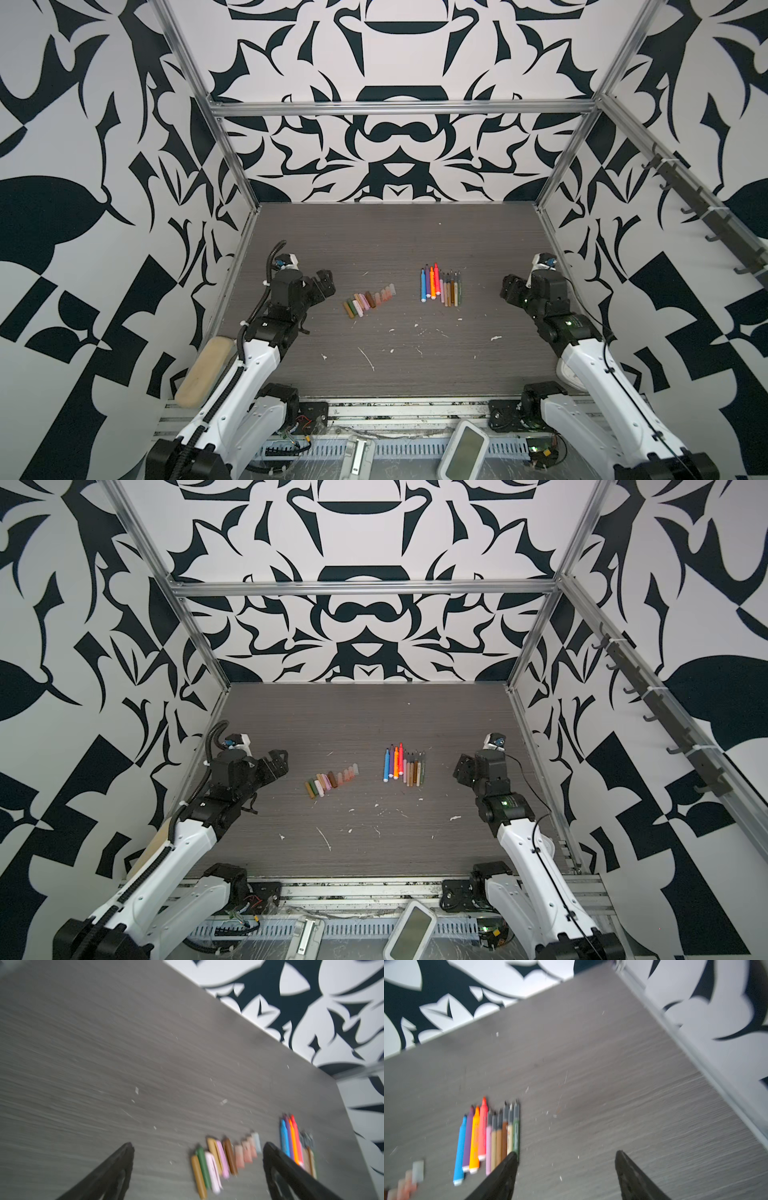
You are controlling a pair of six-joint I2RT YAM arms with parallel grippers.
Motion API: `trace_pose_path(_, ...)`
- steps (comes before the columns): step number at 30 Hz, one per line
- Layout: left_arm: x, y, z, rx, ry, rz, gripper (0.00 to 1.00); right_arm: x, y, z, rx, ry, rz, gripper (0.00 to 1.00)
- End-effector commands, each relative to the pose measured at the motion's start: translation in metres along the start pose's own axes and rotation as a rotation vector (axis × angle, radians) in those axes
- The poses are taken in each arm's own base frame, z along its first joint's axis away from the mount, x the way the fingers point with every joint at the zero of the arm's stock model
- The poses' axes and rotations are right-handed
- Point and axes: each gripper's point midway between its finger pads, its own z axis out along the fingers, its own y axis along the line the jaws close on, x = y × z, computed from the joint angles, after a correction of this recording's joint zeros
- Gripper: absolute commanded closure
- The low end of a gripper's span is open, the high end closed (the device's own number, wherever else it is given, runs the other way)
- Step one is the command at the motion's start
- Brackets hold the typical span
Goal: Open the pen caps
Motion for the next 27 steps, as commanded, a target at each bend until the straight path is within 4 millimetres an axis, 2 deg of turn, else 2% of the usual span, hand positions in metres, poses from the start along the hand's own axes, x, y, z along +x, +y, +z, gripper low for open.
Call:
trace_pose_path(1,-0.043,0.009,-0.004,-0.036,-0.274,0.005,0.00,-0.032,-0.009,-0.011,0.028,-0.210,0.024,0.05)
trace_pose_path(2,-0.046,0.012,-0.004,-0.045,-0.309,-0.004,0.01,-0.031,-0.012,-0.012,0.031,-0.237,0.031,0.01)
trace_pose_path(5,-0.059,0.016,-0.002,-0.080,-0.386,0.023,0.01,-0.027,-0.028,-0.014,0.078,-0.330,0.036,0.01)
trace_pose_path(8,-0.067,0.015,0.003,-0.117,-0.430,0.153,0.00,-0.021,-0.038,-0.012,0.116,-0.391,-0.049,0.00)
trace_pose_path(11,-0.070,0.030,0.002,-0.233,-0.449,0.271,0.01,-0.012,-0.046,-0.004,0.149,-0.421,-0.081,0.01)
trace_pose_path(15,-0.068,0.045,0.001,-0.312,-0.486,0.334,0.00,0.006,-0.054,0.016,0.175,-0.424,-0.089,0.00)
trace_pose_path(21,-0.052,0.050,0.018,-0.316,-0.469,0.416,0.00,0.014,-0.047,0.039,0.143,-0.445,-0.132,0.01)
trace_pose_path(27,-0.050,0.053,0.019,-0.314,-0.533,0.427,0.01,0.016,-0.037,0.055,0.109,-0.440,-0.171,0.01)
